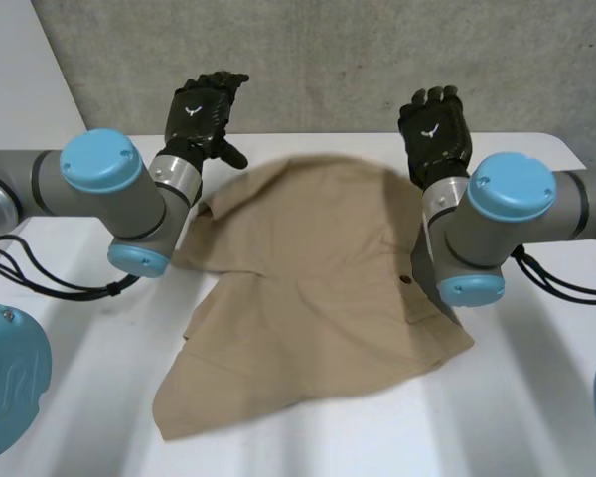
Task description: Fold the shorts.
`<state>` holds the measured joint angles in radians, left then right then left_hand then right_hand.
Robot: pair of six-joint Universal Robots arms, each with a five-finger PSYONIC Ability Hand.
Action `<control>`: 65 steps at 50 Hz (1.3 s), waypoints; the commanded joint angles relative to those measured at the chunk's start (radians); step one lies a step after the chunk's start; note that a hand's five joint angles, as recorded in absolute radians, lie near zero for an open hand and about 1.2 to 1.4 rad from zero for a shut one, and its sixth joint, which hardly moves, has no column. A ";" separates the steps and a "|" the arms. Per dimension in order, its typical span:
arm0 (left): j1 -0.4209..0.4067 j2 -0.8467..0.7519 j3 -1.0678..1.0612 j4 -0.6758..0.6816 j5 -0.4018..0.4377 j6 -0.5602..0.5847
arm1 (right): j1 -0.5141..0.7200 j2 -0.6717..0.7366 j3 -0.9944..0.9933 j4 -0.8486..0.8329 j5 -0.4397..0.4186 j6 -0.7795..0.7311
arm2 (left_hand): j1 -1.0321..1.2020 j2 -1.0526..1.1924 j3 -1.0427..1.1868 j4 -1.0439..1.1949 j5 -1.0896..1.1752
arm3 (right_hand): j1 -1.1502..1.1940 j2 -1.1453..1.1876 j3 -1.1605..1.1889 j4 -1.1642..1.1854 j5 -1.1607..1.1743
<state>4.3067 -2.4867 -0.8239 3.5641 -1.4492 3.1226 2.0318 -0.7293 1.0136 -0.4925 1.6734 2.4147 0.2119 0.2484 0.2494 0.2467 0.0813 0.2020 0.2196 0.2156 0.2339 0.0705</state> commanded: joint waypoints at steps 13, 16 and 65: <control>0.016 0.399 -0.455 -0.013 0.012 0.002 | -0.076 -0.358 0.281 0.357 -0.174 0.174 | -0.037 -0.074 -0.075 -0.072 -0.081 | -0.027 -0.045 -0.041 -0.059 -0.071; 0.016 0.505 -0.590 -0.074 0.012 0.002 | -0.094 -0.398 0.331 0.428 -0.233 0.196 | -0.037 -0.074 -0.075 -0.072 -0.081 | -0.027 -0.045 -0.041 -0.059 -0.071; -0.147 0.801 -1.276 -0.326 -0.301 -0.013 | -0.303 -0.403 0.812 0.290 -0.581 0.044 | 0.310 0.273 0.272 0.275 0.266 | 1.194 1.177 1.181 1.162 1.151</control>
<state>4.1558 -1.6803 -2.0934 3.1925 -1.7487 3.1089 1.7276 -1.1232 1.8274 -0.2034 1.0891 2.4468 0.3850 0.3776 0.3759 0.3754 0.2025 0.8670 1.1767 1.1743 1.1880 0.9506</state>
